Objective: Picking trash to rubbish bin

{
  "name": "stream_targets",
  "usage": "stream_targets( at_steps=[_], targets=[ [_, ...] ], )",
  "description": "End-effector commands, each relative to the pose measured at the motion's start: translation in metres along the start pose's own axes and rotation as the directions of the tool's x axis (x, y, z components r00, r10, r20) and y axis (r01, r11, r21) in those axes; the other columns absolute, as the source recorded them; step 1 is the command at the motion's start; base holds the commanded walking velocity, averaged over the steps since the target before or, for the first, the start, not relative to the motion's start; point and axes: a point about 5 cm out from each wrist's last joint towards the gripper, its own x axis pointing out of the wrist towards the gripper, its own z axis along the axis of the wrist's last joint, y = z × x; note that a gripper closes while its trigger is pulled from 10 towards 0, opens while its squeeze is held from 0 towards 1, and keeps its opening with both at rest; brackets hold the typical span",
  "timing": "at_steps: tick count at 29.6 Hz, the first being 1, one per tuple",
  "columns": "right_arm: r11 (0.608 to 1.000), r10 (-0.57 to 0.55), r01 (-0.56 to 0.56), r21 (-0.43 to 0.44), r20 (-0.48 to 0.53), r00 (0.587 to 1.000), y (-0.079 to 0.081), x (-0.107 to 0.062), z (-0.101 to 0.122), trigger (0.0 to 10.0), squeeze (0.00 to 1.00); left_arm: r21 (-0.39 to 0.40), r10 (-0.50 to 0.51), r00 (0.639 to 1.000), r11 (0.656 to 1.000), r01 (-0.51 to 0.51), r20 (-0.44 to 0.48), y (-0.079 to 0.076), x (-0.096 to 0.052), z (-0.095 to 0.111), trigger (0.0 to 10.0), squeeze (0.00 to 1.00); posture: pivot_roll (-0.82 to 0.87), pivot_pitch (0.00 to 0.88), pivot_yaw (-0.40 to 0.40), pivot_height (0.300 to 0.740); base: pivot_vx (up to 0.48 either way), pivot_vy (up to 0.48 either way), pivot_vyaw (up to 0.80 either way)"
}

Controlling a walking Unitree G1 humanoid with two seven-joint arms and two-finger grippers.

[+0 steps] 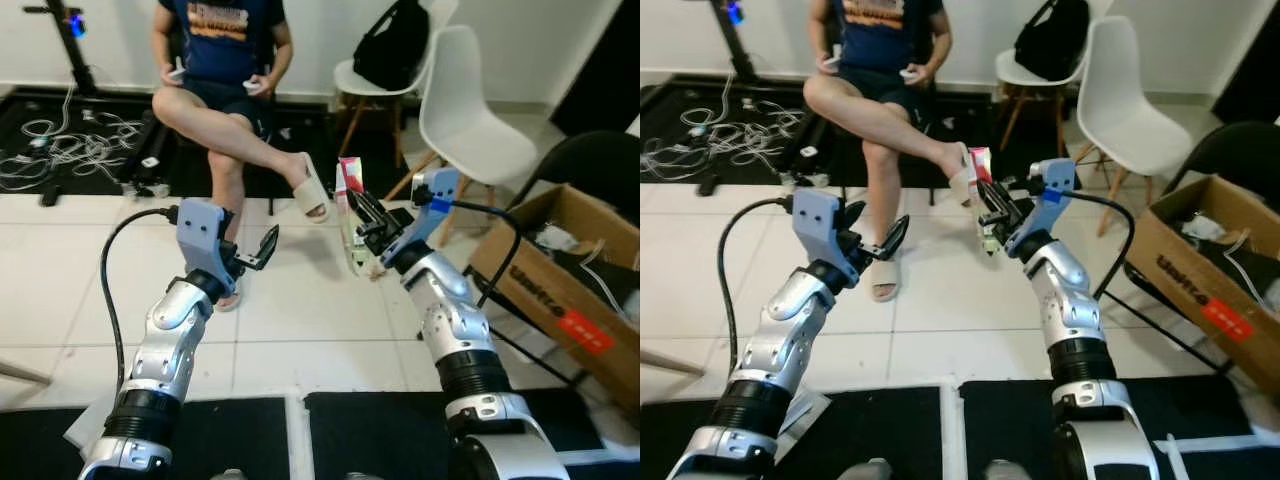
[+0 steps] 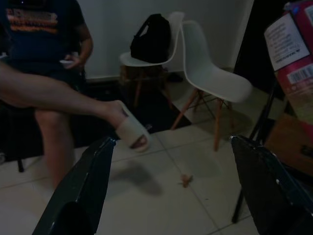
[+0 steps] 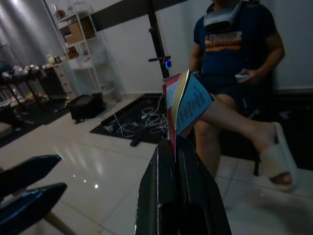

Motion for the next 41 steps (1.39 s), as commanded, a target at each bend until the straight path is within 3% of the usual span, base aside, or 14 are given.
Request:
stream_targets(
  at_steps=[1, 36, 41],
  targets=[
    [1.0, -0.006, 0.006, -0.005, 0.006, 1.0, -0.002, -0.0002, 0.0024, 10.0, 0.0, 0.006, -0.013, 1.0, 1.0, 0.013, -0.008, -0.0027, 0.0015, -0.0007, 10.0, 0.0, 0.03, 0.0, -0.031, 0.74, 0.0, -0.375, 0.0],
    [1.0, -0.004, 0.004, -0.006, 0.005, 1.0, -0.0019, -0.0002, 0.0032, 10.0, 0.0, 0.0, -0.014, 1.0, 1.0, 0.014, -0.003, -0.0026, 0.0018, 0.0, 10.0, 0.0, 0.03, 0.0, -0.029, 0.74, 0.0, -0.395, 0.0],
    [1.0, -0.001, 0.001, -0.006, -0.003, 1.0, -0.0019, 0.0002, 0.0025, 10.0, 0.0, -0.015, -0.01, 1.0, 1.0, 0.01, 0.005, -0.0021, 0.0019, 0.0007, 10.0, 0.0, 0.03, 0.0, -0.029, 0.74, 0.0, 0.0, -0.74]
  ],
)
